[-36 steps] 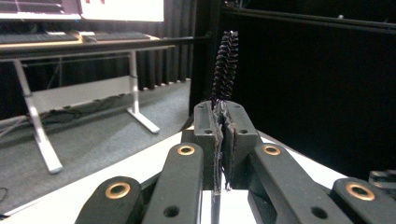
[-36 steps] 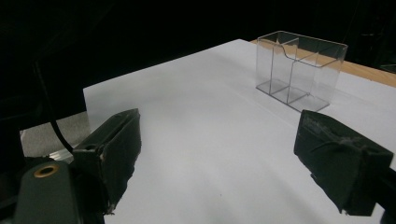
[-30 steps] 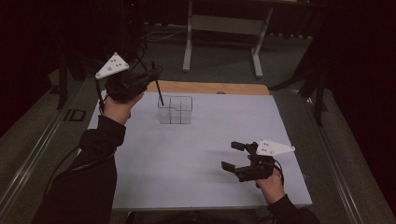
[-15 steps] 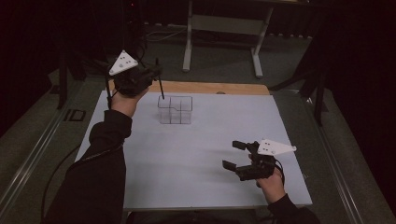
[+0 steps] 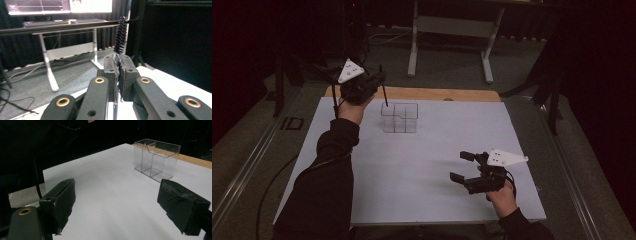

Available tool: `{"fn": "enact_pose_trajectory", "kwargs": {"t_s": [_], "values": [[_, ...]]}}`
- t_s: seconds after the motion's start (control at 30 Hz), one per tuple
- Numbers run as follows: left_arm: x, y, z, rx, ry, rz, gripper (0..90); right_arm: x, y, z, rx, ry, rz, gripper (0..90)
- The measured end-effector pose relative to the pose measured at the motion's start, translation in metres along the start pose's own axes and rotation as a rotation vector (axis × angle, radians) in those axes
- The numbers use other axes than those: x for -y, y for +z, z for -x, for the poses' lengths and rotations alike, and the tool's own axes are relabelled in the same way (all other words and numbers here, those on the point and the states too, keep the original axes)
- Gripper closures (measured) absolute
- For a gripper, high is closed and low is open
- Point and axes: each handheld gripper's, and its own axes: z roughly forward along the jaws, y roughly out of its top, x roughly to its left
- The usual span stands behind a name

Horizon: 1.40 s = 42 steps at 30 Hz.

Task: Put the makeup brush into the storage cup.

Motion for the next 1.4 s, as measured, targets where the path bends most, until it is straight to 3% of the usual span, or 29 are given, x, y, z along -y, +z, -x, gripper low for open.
{"fn": "enact_pose_trajectory", "kwargs": {"t_s": [0.2, 0.27, 0.33, 0.47, 0.63, 0.8, 1.4], "values": [[0.011, 0.008, -0.004, -0.013, -0.01, -0.005, 86.0, 0.0, 0.0, 0.0, -0.007, -0.001, -0.002, 14.6], [0.014, 0.011, -0.005, -0.033, 0.004, -0.011, 86.0, 0.001, 0.001, 0.0, -0.01, -0.001, -0.002, 14.6], [0.017, 0.013, -0.007, -0.031, -0.013, -0.011, 86.0, 0.001, 0.001, -0.001, -0.01, -0.003, -0.004, 14.6], [0.024, 0.018, -0.007, -0.051, 0.003, -0.028, 85.9, 0.001, 0.001, -0.002, -0.011, -0.002, -0.009, 14.6], [0.031, 0.022, -0.011, -0.054, -0.024, -0.027, 85.9, 0.002, 0.001, -0.001, -0.012, -0.002, -0.01, 14.6], [0.038, 0.027, -0.011, -0.06, -0.007, -0.042, 85.9, 0.002, 0.001, 0.0, -0.01, -0.004, -0.011, 14.7], [0.06, 0.037, -0.013, -0.08, -0.067, -0.096, 85.7, 0.003, 0.002, 0.0, -0.014, 0.002, -0.014, 14.7]]}}
